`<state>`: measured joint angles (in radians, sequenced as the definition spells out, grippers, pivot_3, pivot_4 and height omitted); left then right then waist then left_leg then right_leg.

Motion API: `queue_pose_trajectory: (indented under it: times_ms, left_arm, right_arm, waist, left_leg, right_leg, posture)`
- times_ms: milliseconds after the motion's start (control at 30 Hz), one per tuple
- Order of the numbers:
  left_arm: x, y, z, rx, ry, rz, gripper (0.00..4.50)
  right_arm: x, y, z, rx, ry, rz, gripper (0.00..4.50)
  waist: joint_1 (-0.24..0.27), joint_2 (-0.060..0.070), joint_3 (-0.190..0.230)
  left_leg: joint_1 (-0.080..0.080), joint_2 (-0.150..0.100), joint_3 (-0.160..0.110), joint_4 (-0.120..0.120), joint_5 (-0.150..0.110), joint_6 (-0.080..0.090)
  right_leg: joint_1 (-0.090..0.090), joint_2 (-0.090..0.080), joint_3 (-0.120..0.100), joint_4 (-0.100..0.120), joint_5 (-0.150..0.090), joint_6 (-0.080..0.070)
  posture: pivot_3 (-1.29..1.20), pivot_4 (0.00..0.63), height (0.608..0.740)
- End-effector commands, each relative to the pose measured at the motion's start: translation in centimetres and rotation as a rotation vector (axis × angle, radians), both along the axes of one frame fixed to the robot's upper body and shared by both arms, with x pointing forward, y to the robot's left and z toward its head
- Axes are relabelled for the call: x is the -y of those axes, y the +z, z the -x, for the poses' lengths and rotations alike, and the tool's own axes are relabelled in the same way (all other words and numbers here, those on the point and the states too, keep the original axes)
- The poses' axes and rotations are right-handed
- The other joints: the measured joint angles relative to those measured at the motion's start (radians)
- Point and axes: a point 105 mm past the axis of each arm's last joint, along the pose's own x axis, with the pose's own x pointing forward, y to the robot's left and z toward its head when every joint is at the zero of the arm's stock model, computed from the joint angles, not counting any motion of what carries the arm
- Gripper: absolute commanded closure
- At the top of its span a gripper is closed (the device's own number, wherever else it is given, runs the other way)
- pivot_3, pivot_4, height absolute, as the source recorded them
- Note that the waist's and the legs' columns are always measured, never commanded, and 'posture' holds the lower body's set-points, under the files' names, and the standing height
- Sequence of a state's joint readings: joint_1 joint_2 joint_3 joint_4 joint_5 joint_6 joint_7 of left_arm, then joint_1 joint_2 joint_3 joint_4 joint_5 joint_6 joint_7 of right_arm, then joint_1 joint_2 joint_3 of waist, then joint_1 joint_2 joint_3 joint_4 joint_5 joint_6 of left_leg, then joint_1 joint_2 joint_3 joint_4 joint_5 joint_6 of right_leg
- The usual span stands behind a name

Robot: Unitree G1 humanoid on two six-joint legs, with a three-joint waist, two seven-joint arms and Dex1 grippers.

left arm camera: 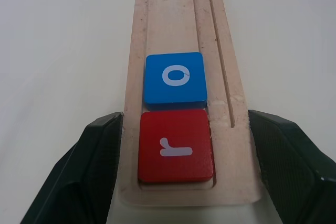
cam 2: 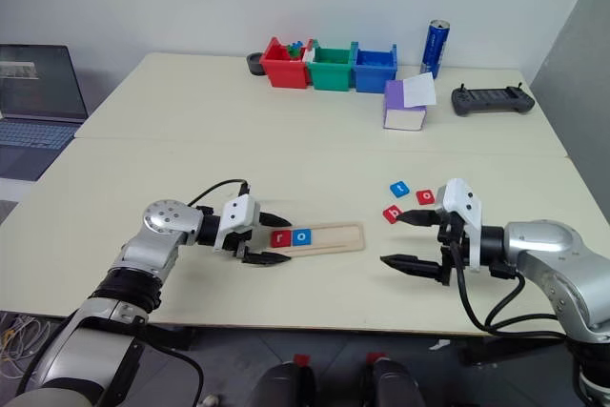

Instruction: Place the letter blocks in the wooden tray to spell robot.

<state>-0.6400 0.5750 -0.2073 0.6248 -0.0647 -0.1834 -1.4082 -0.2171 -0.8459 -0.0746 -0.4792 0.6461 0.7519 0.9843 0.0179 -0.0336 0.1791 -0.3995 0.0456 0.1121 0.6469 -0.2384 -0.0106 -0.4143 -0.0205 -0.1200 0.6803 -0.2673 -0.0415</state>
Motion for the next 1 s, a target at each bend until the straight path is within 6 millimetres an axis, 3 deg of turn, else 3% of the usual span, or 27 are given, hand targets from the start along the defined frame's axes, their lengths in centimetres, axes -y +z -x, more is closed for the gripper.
queue_pose_trajectory:
  times_ms: [33, 433, 767, 1000]
  left_arm:
    - [1.8, -1.3, 1.0, -0.049, -0.114, -0.053, 1.13]
    - [5.1, -0.8, 1.7, -0.044, -0.184, -0.026, 1.13]
    - [8.3, -0.3, 1.8, -0.026, -0.151, -0.004, 1.13]
    - [8.8, -0.5, 1.8, -0.019, -0.118, 0.0, 1.13]
  right_arm:
    - [0.4, 0.6, 0.7, 0.042, -0.009, 0.017, 0.0]
    - [2.8, -1.9, 1.2, -0.04, -0.11, 0.004, 0.0]
    - [2.5, -2.2, 0.9, -0.037, -0.116, -0.009, 0.0]
    - [2.5, -2.3, 0.8, -0.038, -0.114, -0.011, 0.0]
  waist:
    - [0.004, 0.0, 0.0]
    - [0.007, -0.001, -0.001]
    - [0.007, -0.001, -0.001]
    - [0.006, -0.001, 0.0]
  left_leg:
    - [0.0, 0.0, 0.0, 0.0, 0.0, 0.0]
    - [-0.001, -0.001, -0.001, 0.0, 0.0, 0.0]
    - [-0.001, -0.001, -0.002, 0.0, 0.0, 0.0]
    - [0.0, -0.001, -0.003, 0.0, 0.0, 0.0]
  right_leg:
    - [0.0, 0.0, 0.0, 0.0, 0.0, 0.0]
    - [0.001, 0.0, -0.001, -0.001, 0.0, 0.0]
    - [0.002, 0.0, -0.002, -0.001, 0.0, 0.001]
    - [0.002, 0.0, -0.002, -0.001, 0.0, 0.001]
  posture:
    - [0.0, 0.15, 0.74]
    - [0.0, 0.15, 0.74]
    - [0.0, 0.15, 0.74]
    - [0.0, 0.15, 0.74]
